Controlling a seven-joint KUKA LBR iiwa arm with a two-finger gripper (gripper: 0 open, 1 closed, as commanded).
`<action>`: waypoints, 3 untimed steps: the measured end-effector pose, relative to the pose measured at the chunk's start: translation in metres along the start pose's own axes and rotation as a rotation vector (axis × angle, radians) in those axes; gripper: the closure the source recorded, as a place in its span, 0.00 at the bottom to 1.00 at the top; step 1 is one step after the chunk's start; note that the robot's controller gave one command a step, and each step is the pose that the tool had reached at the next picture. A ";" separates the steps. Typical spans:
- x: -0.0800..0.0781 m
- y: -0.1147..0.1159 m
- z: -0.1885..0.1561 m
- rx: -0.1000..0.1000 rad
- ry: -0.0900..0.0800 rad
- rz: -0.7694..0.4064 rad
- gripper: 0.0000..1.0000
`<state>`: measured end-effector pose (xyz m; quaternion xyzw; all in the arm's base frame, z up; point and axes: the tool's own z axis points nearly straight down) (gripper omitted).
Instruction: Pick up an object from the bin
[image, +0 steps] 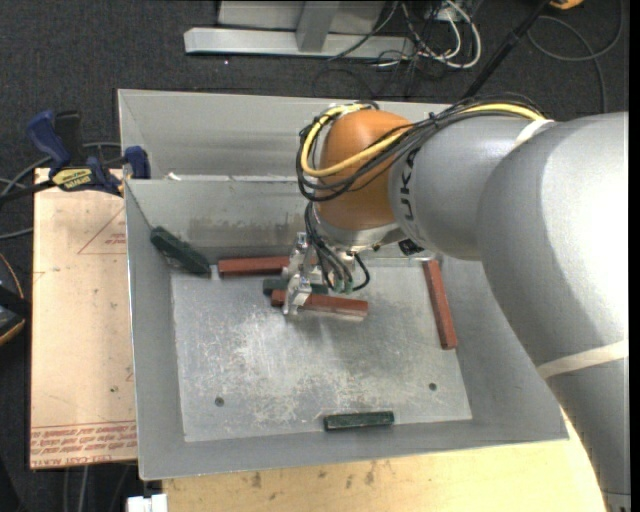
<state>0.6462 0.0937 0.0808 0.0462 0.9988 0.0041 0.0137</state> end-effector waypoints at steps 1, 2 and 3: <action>0.000 0.000 0.000 0.000 0.000 0.001 1.00; 0.000 0.000 0.000 0.000 0.000 0.001 1.00; -0.001 0.011 -0.148 0.007 0.020 -0.030 1.00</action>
Offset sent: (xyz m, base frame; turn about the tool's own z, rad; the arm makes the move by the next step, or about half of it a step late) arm 0.0000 0.0000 0.0000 0.0000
